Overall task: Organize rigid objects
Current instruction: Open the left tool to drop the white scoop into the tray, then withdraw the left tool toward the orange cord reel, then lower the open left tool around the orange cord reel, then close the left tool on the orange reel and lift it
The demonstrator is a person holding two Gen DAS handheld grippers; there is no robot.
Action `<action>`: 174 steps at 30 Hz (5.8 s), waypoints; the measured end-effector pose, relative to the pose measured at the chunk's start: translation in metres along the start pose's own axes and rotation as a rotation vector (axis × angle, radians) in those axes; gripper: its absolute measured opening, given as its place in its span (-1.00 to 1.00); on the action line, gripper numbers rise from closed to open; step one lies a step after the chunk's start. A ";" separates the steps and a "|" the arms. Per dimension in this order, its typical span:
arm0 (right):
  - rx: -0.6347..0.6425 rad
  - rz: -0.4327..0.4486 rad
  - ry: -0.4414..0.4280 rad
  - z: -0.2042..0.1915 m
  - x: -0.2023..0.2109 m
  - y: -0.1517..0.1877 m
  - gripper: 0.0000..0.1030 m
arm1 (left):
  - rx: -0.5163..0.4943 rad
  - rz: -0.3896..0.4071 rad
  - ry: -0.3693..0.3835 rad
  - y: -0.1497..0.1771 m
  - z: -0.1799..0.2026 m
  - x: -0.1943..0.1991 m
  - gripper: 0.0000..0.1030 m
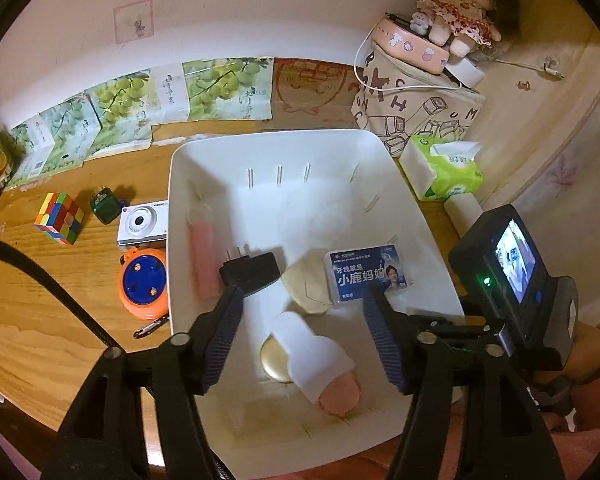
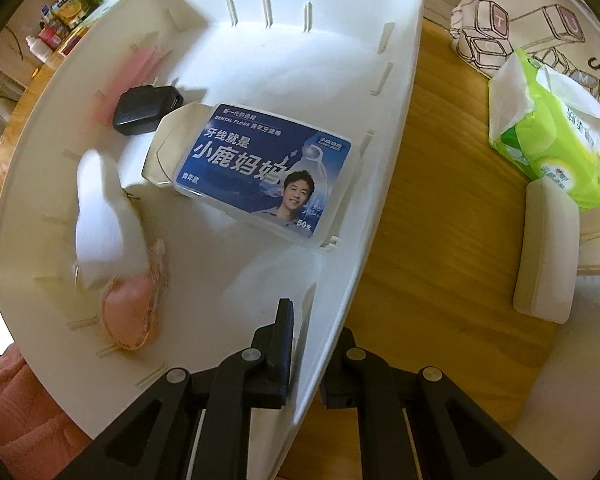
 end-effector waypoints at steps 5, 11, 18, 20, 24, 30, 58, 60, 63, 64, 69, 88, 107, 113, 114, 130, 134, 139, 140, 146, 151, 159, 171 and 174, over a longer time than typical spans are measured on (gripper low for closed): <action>-0.033 -0.006 0.000 0.019 0.004 -0.003 -0.82 | 0.002 -0.001 -0.007 0.004 -0.011 0.005 0.45; -0.111 -0.007 0.006 0.028 0.008 -0.006 -0.87 | 0.009 -0.009 -0.025 0.009 -0.035 0.014 0.46; -0.213 -0.005 0.022 0.037 0.006 -0.007 -0.93 | 0.013 -0.027 -0.043 0.012 -0.070 0.025 0.46; -0.239 -0.003 0.022 0.039 0.007 -0.007 -0.94 | 0.015 -0.032 -0.048 0.013 -0.081 0.027 0.46; -0.298 0.003 0.033 0.044 0.008 -0.007 -0.95 | 0.020 -0.042 -0.050 0.014 -0.101 0.031 0.46; -0.369 0.013 0.044 0.056 0.010 -0.004 -0.95 | -0.004 -0.054 -0.073 0.014 -0.127 0.034 0.46; -0.507 0.017 0.099 0.078 0.017 0.007 -0.85 | -0.500 -0.160 0.103 0.010 -0.151 -0.033 0.66; -0.517 0.014 0.101 0.076 0.020 0.004 -0.84 | -0.530 -0.168 0.117 0.008 -0.150 -0.041 0.66; -0.530 0.009 0.101 0.078 0.020 0.004 -0.84 | -0.565 -0.174 0.143 0.006 -0.148 -0.053 0.66; -0.535 0.008 0.099 0.080 0.020 0.004 -0.84 | -0.572 -0.177 0.150 0.006 -0.148 -0.056 0.66; -0.536 0.003 0.099 0.085 0.027 0.004 -0.84 | -0.602 -0.189 0.196 0.004 -0.144 -0.071 0.66; -0.536 -0.038 0.115 0.079 0.023 -0.015 -0.82 | -0.668 -0.193 0.251 0.005 -0.138 -0.103 0.67; -0.531 -0.046 0.122 0.076 0.021 -0.014 -0.81 | -0.766 -0.137 0.319 0.002 -0.124 -0.126 0.68; -0.526 -0.050 0.121 0.076 0.021 -0.013 -0.81 | -0.778 -0.143 0.349 -0.003 -0.122 -0.129 0.68; -0.525 -0.051 0.120 0.075 0.021 -0.013 -0.81 | -0.778 -0.141 0.354 -0.003 -0.123 -0.129 0.68; -0.513 -0.076 0.122 0.075 0.014 -0.015 -0.81 | -0.752 -0.092 0.383 0.000 -0.127 -0.128 0.54; -0.509 -0.077 0.116 0.075 0.013 -0.017 -0.81 | -0.718 -0.081 0.370 0.002 -0.131 -0.125 0.53; -0.497 -0.078 0.108 0.075 0.012 -0.018 -0.81 | -0.688 -0.082 0.354 0.015 -0.136 -0.118 0.53; -0.495 -0.078 0.106 0.075 0.012 -0.018 -0.81 | -0.680 -0.081 0.351 0.017 -0.136 -0.116 0.53; -0.476 -0.078 0.095 0.075 0.011 -0.018 -0.81 | -0.562 -0.082 0.329 0.027 -0.145 -0.108 0.53; -0.460 -0.082 0.090 0.073 0.009 -0.018 -0.81 | -0.476 -0.083 0.293 0.036 -0.154 -0.100 0.52; -0.432 -0.089 0.073 0.068 0.007 -0.018 -0.81 | -0.296 -0.049 0.241 0.045 -0.171 -0.076 0.51; -0.375 -0.078 0.036 0.065 0.005 -0.016 -0.84 | -0.071 0.039 0.245 0.038 -0.169 -0.034 -0.71; -0.356 -0.074 0.031 0.065 0.005 -0.016 -0.84 | -0.057 0.052 0.205 0.033 -0.167 -0.036 -0.71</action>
Point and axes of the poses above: each gripper's, at about its wrist camera, not at the fingertips, and x roughly against the way its jaws point, z to its right, y to its underside, the point moved 6 cm from there along -x, roughly the way its jaws point, and after that the axes turned 2 degrees about -x, right-handed, at the moved point
